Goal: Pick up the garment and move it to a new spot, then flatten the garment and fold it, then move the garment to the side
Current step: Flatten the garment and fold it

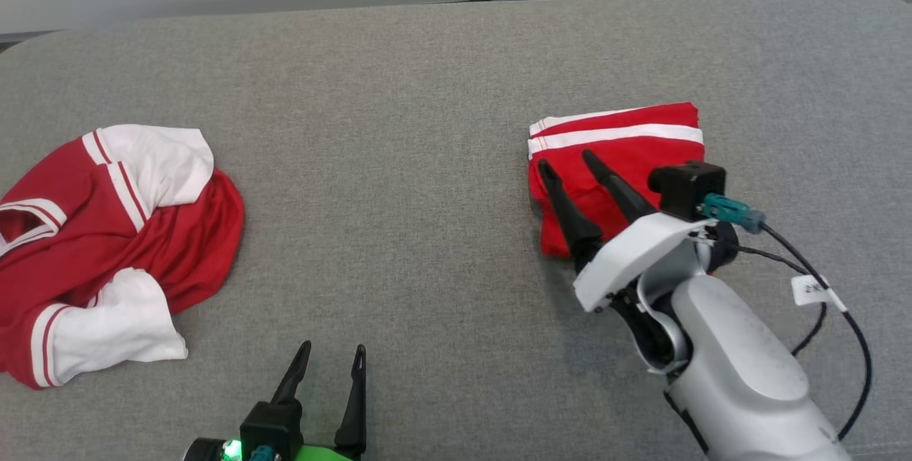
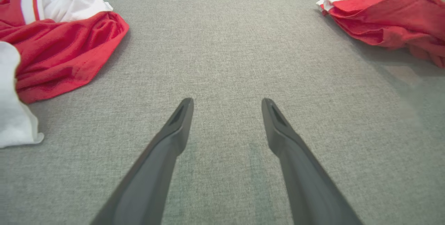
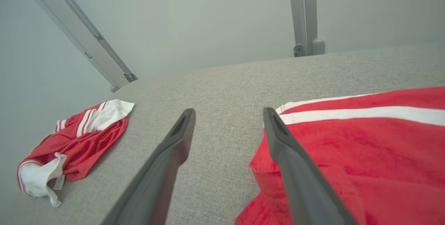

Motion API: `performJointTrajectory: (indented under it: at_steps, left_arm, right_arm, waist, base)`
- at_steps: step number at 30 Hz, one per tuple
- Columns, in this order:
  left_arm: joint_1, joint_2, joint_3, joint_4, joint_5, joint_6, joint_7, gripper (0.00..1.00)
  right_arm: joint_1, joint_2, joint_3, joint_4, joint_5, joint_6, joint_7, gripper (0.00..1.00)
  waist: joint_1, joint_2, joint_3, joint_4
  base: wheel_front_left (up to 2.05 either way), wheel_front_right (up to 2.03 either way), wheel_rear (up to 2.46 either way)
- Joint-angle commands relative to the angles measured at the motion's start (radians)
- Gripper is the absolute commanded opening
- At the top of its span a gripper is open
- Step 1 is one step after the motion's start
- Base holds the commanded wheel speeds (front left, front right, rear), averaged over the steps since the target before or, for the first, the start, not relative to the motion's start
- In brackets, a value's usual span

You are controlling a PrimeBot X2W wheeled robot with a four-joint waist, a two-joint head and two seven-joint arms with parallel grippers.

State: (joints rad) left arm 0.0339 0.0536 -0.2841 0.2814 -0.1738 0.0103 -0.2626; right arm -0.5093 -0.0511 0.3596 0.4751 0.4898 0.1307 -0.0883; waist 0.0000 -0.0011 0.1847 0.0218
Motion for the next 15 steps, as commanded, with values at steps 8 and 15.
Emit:
performJointTrajectory:
  at_steps: [8, 15]
  left_arm:
    - [0.024, 0.000, 0.006, -0.014, 0.013, -0.002, -0.003, 1.00]
    - [0.008, 0.000, 0.014, -0.018, 0.019, -0.005, -0.003, 1.00]
  right_arm:
    - [0.149, -0.122, -0.236, -0.163, -0.176, 0.000, 0.025, 0.00]
    - [0.175, -0.083, -0.271, -0.058, -0.296, 0.000, -0.018, 0.00]
  waist:
    - [0.0000, 0.0011, -0.001, -0.030]
    - [0.0000, 0.0011, 0.009, -0.003]
  base:
    - [0.00, 0.00, 0.00]
    - [0.00, 0.00, 0.00]
